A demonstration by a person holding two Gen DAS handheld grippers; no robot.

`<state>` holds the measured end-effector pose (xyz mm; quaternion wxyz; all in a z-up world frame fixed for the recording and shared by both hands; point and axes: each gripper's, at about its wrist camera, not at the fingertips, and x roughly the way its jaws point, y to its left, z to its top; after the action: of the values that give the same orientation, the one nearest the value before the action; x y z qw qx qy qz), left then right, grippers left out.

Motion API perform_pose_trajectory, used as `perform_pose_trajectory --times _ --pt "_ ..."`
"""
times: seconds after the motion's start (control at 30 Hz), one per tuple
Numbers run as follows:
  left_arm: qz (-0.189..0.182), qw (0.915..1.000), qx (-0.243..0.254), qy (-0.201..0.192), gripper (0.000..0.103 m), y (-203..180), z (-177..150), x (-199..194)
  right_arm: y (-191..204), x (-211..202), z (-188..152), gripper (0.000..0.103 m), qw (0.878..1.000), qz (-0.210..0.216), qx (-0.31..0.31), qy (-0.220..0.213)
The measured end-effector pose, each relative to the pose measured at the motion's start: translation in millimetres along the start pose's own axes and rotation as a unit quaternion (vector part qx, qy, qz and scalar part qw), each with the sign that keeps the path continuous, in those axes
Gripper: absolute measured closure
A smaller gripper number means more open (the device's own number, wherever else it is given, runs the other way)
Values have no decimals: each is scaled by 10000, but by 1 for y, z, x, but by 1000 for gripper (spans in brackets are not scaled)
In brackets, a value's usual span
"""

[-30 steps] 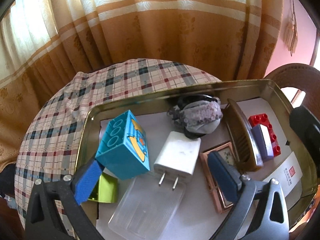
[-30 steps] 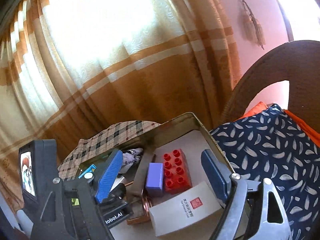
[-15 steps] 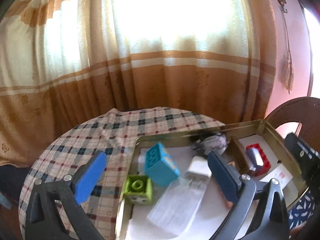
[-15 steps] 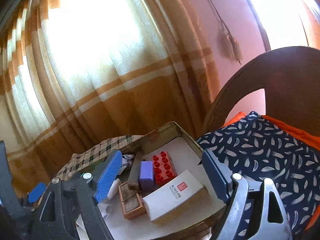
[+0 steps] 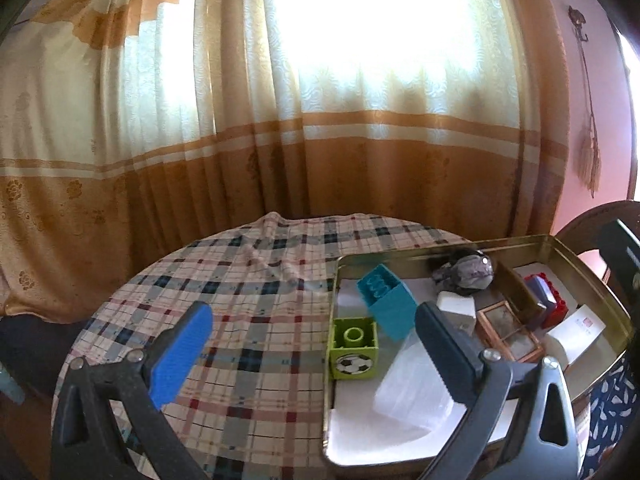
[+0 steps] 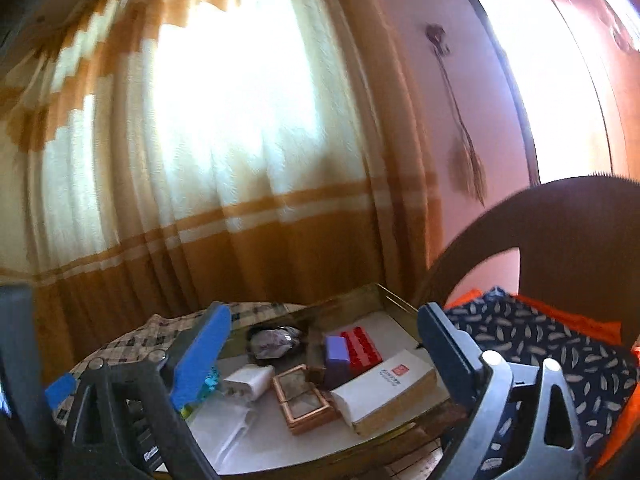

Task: Organize rigid objects

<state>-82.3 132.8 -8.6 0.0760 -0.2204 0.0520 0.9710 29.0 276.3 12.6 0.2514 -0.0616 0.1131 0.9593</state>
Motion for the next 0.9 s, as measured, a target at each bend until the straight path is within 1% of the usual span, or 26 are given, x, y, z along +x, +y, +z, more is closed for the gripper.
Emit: perform_pose_trajectory --times 0.13,0.2,0.27,0.4,0.53,0.63,0.83,0.9 --pt "-27 9999 -129 66 0 11 -2 -1 16 -3 -5 4 9993 156 -273 180" --pt "-42 9997 -256 38 0 18 -3 -3 24 -4 -6 4 9987 134 -466 161" --pt "-47 9995 -300 11 0 22 -5 -6 25 -5 -7 4 9984 141 -530 142" --pt "-30 9998 -204 -2 0 21 -6 -9 20 -4 -9 4 9989 94 -405 195" --pt "-3 9999 -33 -105 0 15 -8 -15 20 -7 -8 4 9992 77 -347 156" --pt "30 10000 36 -40 0 14 -9 -14 22 -8 -9 4 9990 106 -398 160" --pt "60 9998 -163 108 0 22 -10 -10 18 -9 -8 4 9993 122 -322 135" --pt "84 9995 -307 28 0 26 -8 -12 17 -10 -8 4 9994 134 -290 121"
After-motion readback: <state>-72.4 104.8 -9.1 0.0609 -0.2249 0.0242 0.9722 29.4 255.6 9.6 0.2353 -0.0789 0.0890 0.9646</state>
